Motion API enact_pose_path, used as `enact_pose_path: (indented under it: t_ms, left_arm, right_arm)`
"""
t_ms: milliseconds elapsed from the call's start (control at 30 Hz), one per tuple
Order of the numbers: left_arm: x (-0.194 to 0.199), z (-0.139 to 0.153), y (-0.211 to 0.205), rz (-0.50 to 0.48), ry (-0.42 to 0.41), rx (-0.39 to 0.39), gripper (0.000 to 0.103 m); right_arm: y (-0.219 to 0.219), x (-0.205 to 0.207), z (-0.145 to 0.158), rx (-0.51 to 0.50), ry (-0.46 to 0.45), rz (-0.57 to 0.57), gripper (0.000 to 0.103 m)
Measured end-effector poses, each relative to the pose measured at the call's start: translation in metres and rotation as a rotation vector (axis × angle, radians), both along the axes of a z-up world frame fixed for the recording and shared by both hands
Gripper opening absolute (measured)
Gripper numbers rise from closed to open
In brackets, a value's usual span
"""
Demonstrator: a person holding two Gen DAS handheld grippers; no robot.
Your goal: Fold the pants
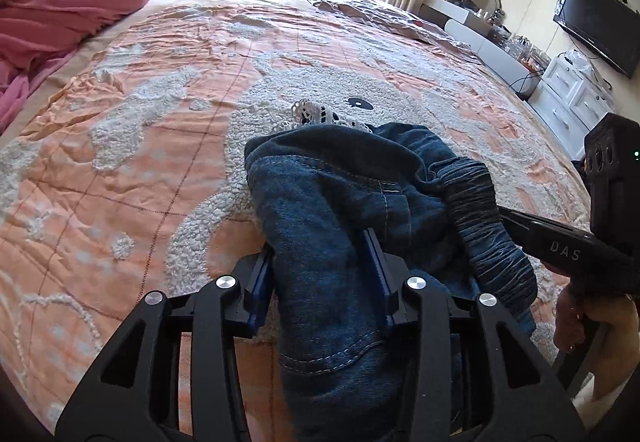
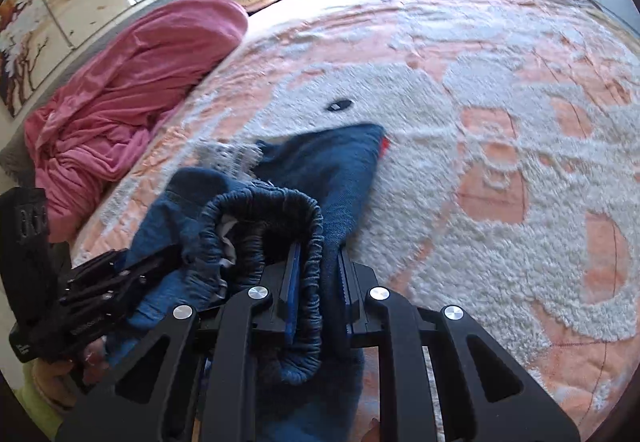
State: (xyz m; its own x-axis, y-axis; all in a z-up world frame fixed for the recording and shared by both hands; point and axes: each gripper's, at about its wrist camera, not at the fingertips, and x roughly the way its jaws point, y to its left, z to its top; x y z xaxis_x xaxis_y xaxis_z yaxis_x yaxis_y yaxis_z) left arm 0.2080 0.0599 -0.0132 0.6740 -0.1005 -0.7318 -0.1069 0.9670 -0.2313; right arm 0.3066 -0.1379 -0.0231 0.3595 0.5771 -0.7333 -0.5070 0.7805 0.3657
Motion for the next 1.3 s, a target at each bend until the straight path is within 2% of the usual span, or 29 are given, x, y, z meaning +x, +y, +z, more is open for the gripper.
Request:
enact_pose_path:
  t_ms: [200, 367, 567, 800, 967, 1067, 1300]
  left_arm:
    - [-0.001, -0.005, 0.001, 0.007, 0.006, 0.025, 0.054]
    - [-0.009, 0.000, -0.002, 0.006, -0.002, 0.051, 0.064]
    - [-0.021, 0.005, -0.004, 0.003, -0.014, 0.047, 0.069]
    - [-0.039, 0.017, -0.013, 0.011, -0.048, 0.059, 0.077]
    - [-0.058, 0.024, -0.020, 0.020, -0.071, 0.059, 0.082]
    - [-0.067, 0.026, -0.025, 0.023, -0.080, 0.065, 0.084]
    - [-0.076, 0.024, -0.032, 0.026, -0.079, 0.088, 0.092]
  right_arm:
    - [-0.007, 0.001, -0.014, 0.014, 0.030, -0.026, 0.020]
    - [-0.018, -0.016, -0.002, 0.009, -0.030, -0.031, 0.038]
    - [-0.044, -0.043, 0.008, 0.038, -0.068, -0.053, 0.051]
    - [-0.059, -0.073, 0.028, 0.038, -0.175, -0.057, 0.066]
    - [-0.065, -0.098, 0.039, 0.022, -0.251, -0.046, 0.084]
    - [-0.067, -0.109, 0.043, 0.006, -0.290, -0.046, 0.085]
    - [-0.080, -0.112, 0.047, 0.007, -0.313, -0.084, 0.092]
